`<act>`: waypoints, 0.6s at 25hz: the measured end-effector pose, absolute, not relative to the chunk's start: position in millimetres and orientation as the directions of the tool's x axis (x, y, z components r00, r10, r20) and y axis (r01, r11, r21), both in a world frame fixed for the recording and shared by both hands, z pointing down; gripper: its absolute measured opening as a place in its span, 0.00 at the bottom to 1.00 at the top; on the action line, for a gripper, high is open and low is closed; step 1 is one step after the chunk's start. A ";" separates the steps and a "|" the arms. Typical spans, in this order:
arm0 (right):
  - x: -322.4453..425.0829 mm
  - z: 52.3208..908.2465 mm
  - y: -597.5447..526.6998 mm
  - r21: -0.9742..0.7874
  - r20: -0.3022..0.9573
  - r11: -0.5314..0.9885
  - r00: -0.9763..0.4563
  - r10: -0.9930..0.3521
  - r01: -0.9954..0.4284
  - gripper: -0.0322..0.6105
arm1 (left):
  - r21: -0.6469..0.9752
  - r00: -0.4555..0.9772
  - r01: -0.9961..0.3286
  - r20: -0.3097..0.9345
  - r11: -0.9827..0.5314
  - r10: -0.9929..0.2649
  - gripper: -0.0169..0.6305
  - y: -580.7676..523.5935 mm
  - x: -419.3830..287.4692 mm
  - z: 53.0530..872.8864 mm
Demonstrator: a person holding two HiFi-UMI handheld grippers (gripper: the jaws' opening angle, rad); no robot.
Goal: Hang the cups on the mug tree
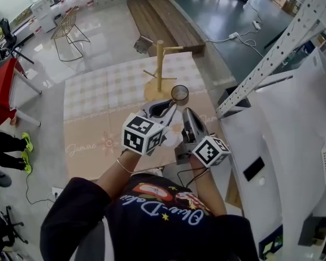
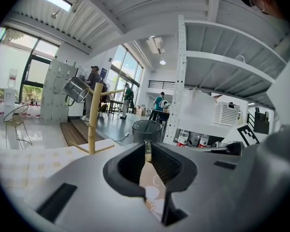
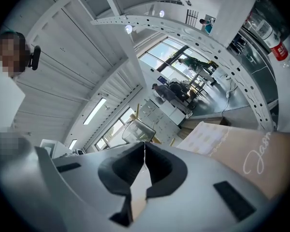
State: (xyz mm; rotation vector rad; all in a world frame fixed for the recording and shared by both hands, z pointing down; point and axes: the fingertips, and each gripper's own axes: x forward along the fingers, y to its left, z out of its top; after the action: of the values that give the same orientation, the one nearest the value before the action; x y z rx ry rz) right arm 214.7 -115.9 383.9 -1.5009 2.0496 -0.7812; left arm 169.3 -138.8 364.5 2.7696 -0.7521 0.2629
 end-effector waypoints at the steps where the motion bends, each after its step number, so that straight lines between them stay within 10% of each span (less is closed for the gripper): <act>1: 215.3 383.1 -116.6 -0.691 -0.047 0.236 -0.283 -0.958 -0.684 0.07 | 0.213 0.852 -0.514 0.237 -0.831 -0.466 0.10 -139.6 170.1 364.9; 15: 228.0 384.4 -132.8 -0.689 -0.028 0.215 -0.271 -0.962 -0.692 0.07 | 0.310 0.876 -0.480 0.218 -0.821 -0.430 0.10 -157.4 184.6 374.8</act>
State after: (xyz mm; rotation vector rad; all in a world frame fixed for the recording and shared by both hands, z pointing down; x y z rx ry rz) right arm 228.0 -132.8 384.4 -1.5275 2.0401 -0.7903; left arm 184.6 -157.4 374.8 2.6885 -0.6762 0.1963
